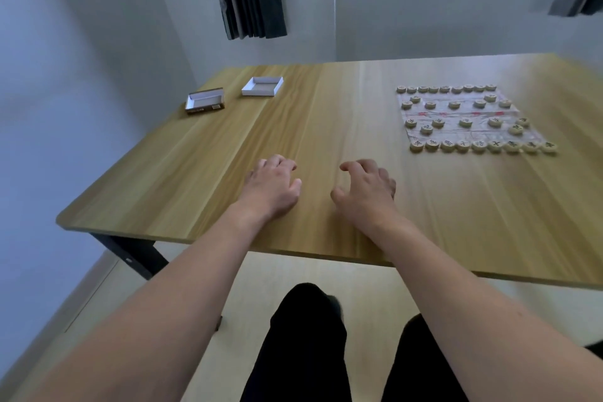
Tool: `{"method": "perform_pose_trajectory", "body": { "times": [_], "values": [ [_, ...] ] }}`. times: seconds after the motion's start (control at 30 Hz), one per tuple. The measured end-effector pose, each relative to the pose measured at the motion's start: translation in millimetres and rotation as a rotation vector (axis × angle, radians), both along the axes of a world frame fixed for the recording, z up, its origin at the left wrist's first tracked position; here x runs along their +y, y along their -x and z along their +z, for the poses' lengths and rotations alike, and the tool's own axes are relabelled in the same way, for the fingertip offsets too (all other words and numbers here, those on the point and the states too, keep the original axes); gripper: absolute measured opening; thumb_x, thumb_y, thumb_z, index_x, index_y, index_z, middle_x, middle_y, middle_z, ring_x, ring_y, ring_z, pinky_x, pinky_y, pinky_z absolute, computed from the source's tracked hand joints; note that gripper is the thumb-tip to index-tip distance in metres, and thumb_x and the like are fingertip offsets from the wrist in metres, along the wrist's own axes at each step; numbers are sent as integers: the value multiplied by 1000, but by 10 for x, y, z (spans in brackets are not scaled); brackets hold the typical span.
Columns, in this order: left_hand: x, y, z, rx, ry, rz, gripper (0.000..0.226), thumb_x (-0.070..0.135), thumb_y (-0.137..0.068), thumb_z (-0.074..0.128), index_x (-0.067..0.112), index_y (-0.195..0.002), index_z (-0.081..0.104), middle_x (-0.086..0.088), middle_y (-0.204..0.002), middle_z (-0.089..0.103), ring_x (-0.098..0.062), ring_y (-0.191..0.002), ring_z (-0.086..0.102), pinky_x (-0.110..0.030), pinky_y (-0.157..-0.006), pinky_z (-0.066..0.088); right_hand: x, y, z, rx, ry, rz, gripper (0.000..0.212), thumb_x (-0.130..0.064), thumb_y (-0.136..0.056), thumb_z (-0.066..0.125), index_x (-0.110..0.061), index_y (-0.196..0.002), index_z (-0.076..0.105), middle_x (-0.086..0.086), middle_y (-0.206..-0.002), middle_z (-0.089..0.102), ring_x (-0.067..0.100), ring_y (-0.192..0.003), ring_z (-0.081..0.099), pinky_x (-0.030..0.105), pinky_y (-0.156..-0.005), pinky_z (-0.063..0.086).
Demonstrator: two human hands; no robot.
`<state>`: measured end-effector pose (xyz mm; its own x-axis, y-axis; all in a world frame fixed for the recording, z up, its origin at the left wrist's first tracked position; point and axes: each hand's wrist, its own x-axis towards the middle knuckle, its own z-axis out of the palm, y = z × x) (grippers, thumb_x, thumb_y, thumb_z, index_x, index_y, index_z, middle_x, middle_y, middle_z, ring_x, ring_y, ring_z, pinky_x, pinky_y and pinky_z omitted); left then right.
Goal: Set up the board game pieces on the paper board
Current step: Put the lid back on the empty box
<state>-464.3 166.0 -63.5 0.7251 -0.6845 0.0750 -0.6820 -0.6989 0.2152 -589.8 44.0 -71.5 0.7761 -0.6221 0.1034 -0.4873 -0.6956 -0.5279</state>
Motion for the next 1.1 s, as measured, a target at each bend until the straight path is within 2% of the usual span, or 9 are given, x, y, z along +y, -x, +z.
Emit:
{"method": "perform_pose_trajectory", "body": {
  "times": [0.23, 0.57, 0.8, 1.1],
  "values": [
    [245, -213, 87, -1, 16, 81, 47, 36, -95, 43, 19, -139, 43, -2, -147, 37, -26, -133, 32, -40, -109, 29, 150, -299, 91, 34, 50, 70, 52, -36, -89, 50, -25, -139, 42, 0, -145, 36, 26, -135, 29, 39, -109, 19],
    [357, -1268, -11, 37, -11, 229, 48, 38, -94, 42, 21, -140, 42, 0, -148, 35, -26, -132, 31, -42, -108, 29, 94, -1585, 50, 51, 36, 185, 52, -35, -88, 48, -26, -139, 42, 0, -143, 36, 26, -134, 28, 40, -111, 16],
    [189, -1901, -244, -25, -4, 317, 51, 41, -96, 36, 22, -144, 33, 2, -151, 29, -23, -136, 24, -43, -110, 21, -31, -2487, -101, -37, -51, 175, 48, -35, -90, 45, -24, -137, 45, -1, -141, 37, 25, -134, 27, 36, -112, 11],
    [-147, -2715, -329, -129, 104, 393, 53, 37, -93, 40, 18, -142, 33, -2, -149, 29, -26, -132, 27, -42, -108, 26, -312, -3361, -214, -181, -8, 157, 46, -35, -91, 45, -24, -135, 46, -2, -140, 38, 22, -133, 28, 36, -112, 13]
  ]
}}
